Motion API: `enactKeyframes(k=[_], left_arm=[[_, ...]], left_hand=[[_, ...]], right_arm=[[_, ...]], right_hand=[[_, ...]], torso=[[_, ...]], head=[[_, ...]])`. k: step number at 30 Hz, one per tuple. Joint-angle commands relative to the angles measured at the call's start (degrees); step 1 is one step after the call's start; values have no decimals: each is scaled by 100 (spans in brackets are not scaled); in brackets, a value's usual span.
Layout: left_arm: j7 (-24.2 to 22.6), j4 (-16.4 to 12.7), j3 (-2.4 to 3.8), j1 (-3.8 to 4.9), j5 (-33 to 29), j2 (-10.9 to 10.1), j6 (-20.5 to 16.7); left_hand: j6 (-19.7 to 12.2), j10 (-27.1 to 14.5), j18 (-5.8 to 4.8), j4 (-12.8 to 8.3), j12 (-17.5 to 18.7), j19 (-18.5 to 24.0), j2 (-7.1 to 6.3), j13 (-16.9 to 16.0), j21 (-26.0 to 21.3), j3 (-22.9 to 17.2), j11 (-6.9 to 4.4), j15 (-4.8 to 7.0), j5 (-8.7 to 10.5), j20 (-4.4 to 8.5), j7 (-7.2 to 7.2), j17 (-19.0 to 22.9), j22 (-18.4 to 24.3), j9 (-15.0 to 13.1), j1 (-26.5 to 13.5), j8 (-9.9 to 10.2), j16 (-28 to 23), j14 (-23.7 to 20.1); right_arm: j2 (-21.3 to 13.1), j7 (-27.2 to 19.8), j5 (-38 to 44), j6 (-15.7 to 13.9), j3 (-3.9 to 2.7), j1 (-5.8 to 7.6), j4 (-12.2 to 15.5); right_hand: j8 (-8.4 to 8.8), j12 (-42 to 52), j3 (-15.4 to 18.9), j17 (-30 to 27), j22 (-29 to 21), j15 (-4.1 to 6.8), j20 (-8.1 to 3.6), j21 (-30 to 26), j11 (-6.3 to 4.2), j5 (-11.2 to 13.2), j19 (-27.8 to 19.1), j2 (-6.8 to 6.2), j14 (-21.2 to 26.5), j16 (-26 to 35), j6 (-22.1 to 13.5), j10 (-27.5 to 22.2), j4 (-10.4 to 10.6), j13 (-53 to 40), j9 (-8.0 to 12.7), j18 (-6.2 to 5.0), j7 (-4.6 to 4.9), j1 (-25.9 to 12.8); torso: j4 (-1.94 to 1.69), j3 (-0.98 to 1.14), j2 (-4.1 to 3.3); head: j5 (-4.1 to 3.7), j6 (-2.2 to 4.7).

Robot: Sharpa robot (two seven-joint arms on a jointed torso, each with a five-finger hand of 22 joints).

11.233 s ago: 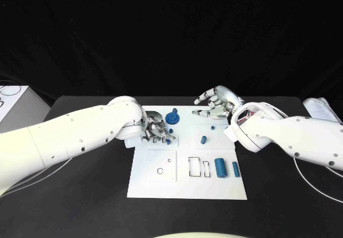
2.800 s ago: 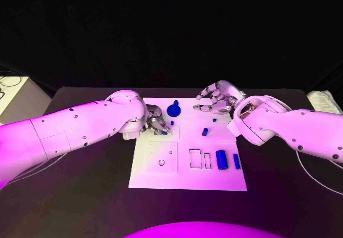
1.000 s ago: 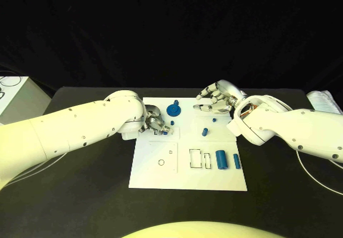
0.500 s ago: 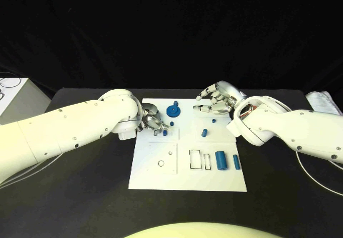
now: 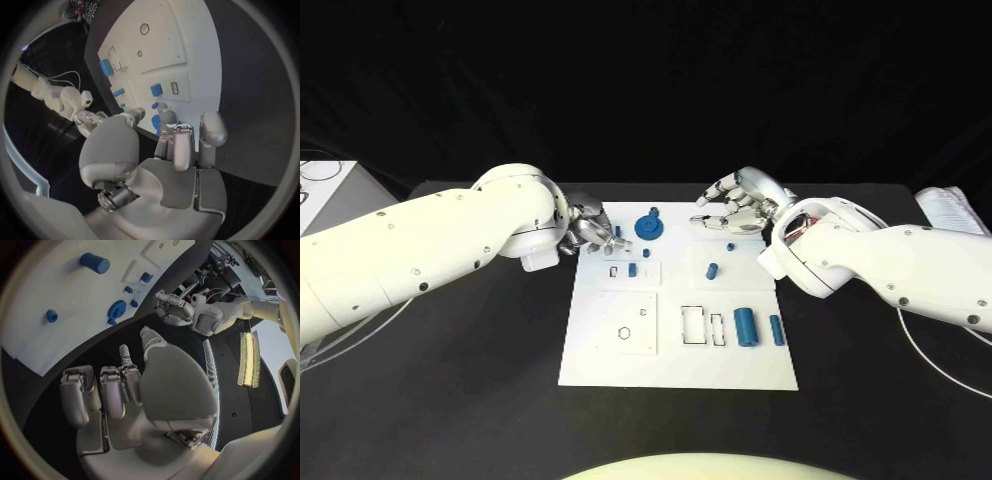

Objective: Assemble the parts on the task board

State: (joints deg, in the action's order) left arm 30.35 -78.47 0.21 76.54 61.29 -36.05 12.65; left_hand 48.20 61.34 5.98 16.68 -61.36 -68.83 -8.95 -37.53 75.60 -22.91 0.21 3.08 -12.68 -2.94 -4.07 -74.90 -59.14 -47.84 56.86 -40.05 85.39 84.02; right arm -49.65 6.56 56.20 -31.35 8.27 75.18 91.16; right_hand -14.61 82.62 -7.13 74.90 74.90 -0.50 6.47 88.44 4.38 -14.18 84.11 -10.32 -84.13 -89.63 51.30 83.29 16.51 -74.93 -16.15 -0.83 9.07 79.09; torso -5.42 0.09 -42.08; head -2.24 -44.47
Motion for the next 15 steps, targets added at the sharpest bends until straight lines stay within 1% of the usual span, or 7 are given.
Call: enactKeyframes(k=[1, 2, 3, 5, 7, 11, 15], left_arm=[[-66, 184, 23, 98, -339, 13, -145], [-94, 313, 28, 135, -433, 39, -213], [-115, 405, 31, 156, -485, 63, -264], [-152, 550, 35, 184, -547, 105, -349], [-195, 716, 37, 218, -592, 167, -404], [-255, 999, 39, 277, -615, 300, -385], [-311, 1316, 36, 321, -609, 479, -243]], left_hand=[[-151, -331, 94, 5, 258, 205, 27, 353, -177, 40, 111, -107, -30, -95, -123, -527, 275, 156, 137, 216, -125, 115], [-240, -358, 100, 8, 264, 196, 48, 374, -195, 61, 168, -158, -43, -147, -191, -520, 277, 300, 214, 390, -121, 109], [-272, -377, 102, 4, 273, 199, 47, 385, -206, 73, 197, -183, -43, -168, -224, -506, 288, 368, 255, 467, -126, 101], [-405, -438, 113, 7, 310, 218, 33, 426, -244, 114, 279, -252, -47, -227, -318, -469, 335, 567, 362, 696, -137, 80], [-415, -433, 112, 6, 305, 204, 16, 434, -240, 137, 295, -267, -47, -244, -335, -478, 322, 623, 392, 744, -127, 86], [-410, -406, 106, 7, 286, 163, -48, 445, -220, 206, 309, -281, -35, -263, -351, -509, 279, 701, 421, 797, -100, 108], [-413, -411, 107, 6, 288, 162, -83, 453, -223, 242, 316, -288, -31, -270, -357, -501, 281, 734, 434, 820, -101, 105]], right_arm=[[-4, -93, 12, 9, 0, -4, -14], [-4, -102, 1, -6, 0, -4, -22], [-4, -109, -7, -15, 0, -4, -28], [-3, -117, -15, -27, 0, -4, -36], [-2, -123, -21, -36, 0, -4, -46], [3, -127, -28, -46, -1, -4, -59], [3, -128, -31, -54, -1, -4, -58]], right_hand=[[-39, -37, 33, 1405, 1383, 36, -42, -31, -3, 0, 498, -9, -558, 9, -59, -38, 16, -832, -10, 33, -1, -58], [-40, -50, 34, 1403, 1378, 36, -42, -38, -3, 0, 495, -8, -557, 9, -60, -50, 16, -821, -10, 31, -1, -59], [-40, -50, 34, 1403, 1378, 36, -42, -38, -3, 0, 495, -8, -557, 9, -60, -50, 16, -821, -10, 31, -1, -59], [-40, -59, 33, 1400, 1373, 37, -42, -46, -3, 0, 491, -7, -556, 11, -61, -59, 16, -813, -10, 29, -1, -60], [-40, -59, 33, 1400, 1373, 37, -42, -46, -3, 0, 491, -7, -556, 11, -61, -59, 16, -813, -10, 29, -1, -60], [-40, -59, 33, 1400, 1373, 37, -42, -46, -3, 0, 491, -7, -556, 11, -61, -59, 16, -813, -10, 29, -1, -60], [-40, -59, 33, 1400, 1373, 37, -42, -46, -3, 0, 491, -7, -556, 11, -61, -59, 16, -813, -10, 29, -1, -60]], torso=[[-2, -1, -5], [0, 0, -6], [0, -1, -9], [6, -4, -21], [9, -12, -27], [18, -14, -47], [20, -15, -64]], head=[[2, 21], [7, 41], [8, 49], [8, 84], [3, 108], [18, 144], [13, 146]])
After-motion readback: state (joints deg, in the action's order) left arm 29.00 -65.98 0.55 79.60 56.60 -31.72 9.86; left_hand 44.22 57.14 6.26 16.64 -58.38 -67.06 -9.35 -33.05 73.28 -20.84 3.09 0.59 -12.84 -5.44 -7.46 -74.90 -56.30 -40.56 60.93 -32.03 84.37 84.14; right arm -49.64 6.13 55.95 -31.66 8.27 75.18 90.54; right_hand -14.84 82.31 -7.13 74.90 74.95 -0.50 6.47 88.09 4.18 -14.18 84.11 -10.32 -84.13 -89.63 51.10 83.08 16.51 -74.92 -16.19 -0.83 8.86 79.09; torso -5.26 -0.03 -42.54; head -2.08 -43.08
